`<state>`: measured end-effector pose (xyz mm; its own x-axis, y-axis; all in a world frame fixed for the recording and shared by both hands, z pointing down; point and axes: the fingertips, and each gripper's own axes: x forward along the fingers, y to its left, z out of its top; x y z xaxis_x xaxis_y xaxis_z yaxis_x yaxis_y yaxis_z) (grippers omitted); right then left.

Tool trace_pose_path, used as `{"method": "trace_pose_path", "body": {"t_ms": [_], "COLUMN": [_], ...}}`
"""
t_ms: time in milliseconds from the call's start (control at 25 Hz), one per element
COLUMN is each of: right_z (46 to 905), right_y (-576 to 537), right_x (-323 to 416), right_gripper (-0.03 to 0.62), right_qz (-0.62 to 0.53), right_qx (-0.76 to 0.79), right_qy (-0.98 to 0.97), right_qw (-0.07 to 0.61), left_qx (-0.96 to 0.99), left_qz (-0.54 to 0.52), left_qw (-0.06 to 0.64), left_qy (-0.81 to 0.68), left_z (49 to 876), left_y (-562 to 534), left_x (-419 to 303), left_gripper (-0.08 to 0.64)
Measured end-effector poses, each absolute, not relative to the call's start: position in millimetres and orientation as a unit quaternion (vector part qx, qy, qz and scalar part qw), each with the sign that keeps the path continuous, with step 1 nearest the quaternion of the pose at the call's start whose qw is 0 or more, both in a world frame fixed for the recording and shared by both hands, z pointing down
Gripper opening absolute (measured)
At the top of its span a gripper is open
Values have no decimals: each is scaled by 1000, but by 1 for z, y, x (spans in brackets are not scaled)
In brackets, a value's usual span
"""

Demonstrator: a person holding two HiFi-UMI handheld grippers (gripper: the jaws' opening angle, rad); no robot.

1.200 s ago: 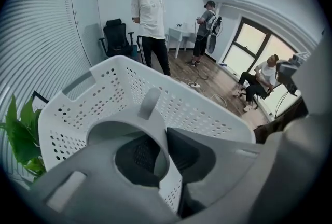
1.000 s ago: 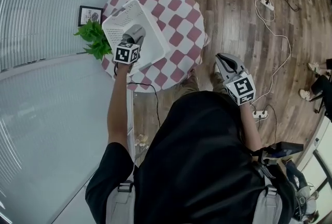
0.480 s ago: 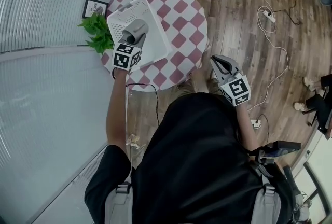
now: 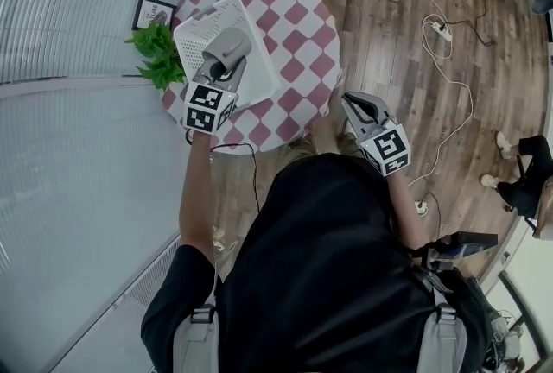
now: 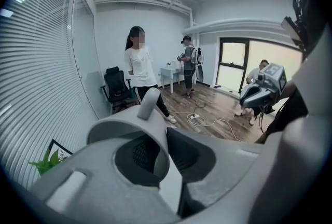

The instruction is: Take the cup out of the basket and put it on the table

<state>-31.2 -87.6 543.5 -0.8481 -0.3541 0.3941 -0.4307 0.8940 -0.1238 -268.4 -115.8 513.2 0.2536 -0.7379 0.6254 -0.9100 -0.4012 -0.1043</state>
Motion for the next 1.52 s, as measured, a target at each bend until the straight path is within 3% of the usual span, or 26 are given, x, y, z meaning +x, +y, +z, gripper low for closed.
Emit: {"method": "trace_pose_path", "body": {"t_ms": [800, 1520], "right_z": [541, 538], "right_y": [-90, -91], "right_x": [-35, -40], "right_gripper": [25, 25], "right_qz": [98, 97], "right_qx": [199, 194], "right_qy": [-957, -959], "right_qw": [186, 184], "left_qx": [817, 825], "left_qz": [239, 138], "left_qw": [56, 25], "left_qy": [-521, -548], "left_z": [441, 422], "left_y": [-108, -85], "left_x": [-203, -163], "left_gripper": [43, 43]}}
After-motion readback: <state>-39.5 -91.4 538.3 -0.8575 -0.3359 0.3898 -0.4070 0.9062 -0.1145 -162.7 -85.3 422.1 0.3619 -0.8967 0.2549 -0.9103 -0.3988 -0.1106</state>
